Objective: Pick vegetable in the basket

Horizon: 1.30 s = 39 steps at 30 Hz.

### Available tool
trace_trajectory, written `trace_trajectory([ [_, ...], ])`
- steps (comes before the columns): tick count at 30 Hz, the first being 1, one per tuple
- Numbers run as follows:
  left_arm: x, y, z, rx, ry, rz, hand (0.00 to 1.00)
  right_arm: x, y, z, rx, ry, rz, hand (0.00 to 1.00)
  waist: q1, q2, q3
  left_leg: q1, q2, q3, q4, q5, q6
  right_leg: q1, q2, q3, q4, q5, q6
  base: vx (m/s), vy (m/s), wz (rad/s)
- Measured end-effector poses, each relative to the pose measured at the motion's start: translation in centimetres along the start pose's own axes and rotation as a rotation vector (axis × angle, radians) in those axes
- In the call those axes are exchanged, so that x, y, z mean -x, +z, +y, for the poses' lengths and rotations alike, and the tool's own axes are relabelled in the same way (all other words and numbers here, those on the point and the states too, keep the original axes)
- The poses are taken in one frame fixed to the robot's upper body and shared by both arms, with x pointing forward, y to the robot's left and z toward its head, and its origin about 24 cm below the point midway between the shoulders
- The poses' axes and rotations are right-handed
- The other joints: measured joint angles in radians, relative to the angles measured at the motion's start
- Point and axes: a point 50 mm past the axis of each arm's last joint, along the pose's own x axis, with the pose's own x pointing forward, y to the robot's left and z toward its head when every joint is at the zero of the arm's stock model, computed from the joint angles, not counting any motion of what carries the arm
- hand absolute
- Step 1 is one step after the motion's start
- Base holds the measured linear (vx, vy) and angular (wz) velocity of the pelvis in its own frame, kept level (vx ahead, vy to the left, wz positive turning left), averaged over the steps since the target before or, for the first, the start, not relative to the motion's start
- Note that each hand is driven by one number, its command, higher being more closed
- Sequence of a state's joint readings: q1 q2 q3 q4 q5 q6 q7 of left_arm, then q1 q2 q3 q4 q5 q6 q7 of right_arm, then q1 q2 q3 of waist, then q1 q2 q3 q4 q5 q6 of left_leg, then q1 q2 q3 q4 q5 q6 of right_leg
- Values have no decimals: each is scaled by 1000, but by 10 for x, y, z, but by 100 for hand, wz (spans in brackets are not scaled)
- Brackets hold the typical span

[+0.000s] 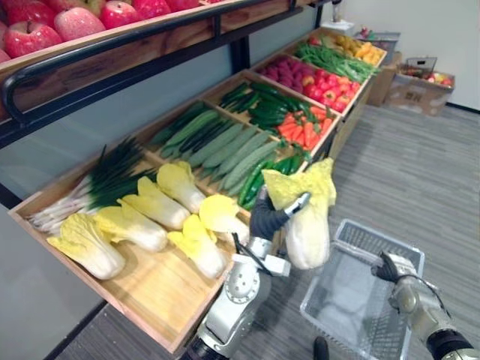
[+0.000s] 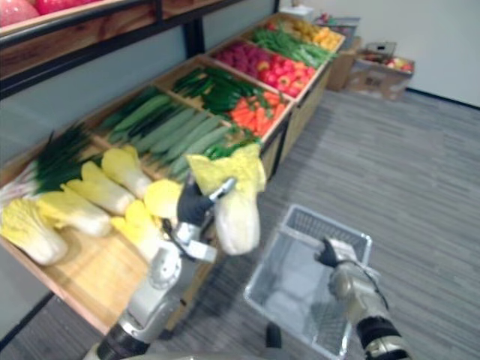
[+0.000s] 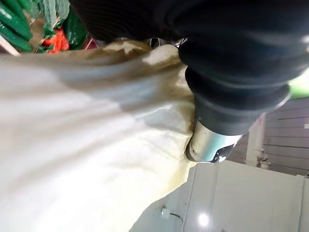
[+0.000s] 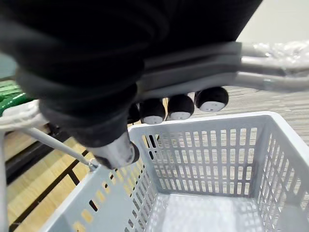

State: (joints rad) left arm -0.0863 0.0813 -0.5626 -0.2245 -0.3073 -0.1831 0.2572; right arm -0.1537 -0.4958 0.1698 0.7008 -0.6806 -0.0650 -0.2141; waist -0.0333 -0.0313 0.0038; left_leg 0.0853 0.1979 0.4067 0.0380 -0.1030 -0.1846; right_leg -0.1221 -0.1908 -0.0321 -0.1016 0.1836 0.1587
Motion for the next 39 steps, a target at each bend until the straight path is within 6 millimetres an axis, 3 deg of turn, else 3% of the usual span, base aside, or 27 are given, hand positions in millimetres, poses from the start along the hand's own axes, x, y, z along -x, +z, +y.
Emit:
trace_trajectory([
  [6, 0, -18, -11, -15, -54, 86, 100, -10, 25, -23, -84, -78, -75, 100, 0, -4, 3, 3, -1, 16, 0, -3, 0, -9, 2, 13, 0, 0, 0, -6, -16, -7],
  [11, -11, -29, -22, -25, -66, 118, 100, -13, 54, -39, -159, -126, -187, 100, -20, -14, 9, 4, 0, 17, -1, -4, 1, -8, 3, 14, 0, 2, 0, 0, 0, 0],
  [17, -21, -43, -36, -117, -100, 146, 100, -13, 76, -50, -236, -150, -270, 100, -28, -33, 20, 6, 1, 20, -1, -5, 0, -8, 6, 22, 0, 2, 0, 0, 0, 0],
  [21, -27, -51, -37, -215, -91, 149, 100, -8, 97, -51, -303, -115, -360, 100, -49, -39, 24, 8, 5, 28, -1, -7, -2, -14, 14, 34, 0, 2, 0, 3, -18, -8],
  [28, -36, -56, -38, -317, -66, 147, 100, -4, 109, -49, -354, -61, -420, 100, -52, -52, 38, 23, 6, 48, 0, -16, -4, -14, 19, 54, -1, 2, 0, 4, -9, -9],
  [39, -46, -63, -32, -512, -43, 115, 100, 0, 118, -54, -390, -61, -483, 100, -98, -64, 66, 27, 8, 76, 16, -44, -5, -30, 28, 92, -1, 2, 0, 17, -1, -11],
])
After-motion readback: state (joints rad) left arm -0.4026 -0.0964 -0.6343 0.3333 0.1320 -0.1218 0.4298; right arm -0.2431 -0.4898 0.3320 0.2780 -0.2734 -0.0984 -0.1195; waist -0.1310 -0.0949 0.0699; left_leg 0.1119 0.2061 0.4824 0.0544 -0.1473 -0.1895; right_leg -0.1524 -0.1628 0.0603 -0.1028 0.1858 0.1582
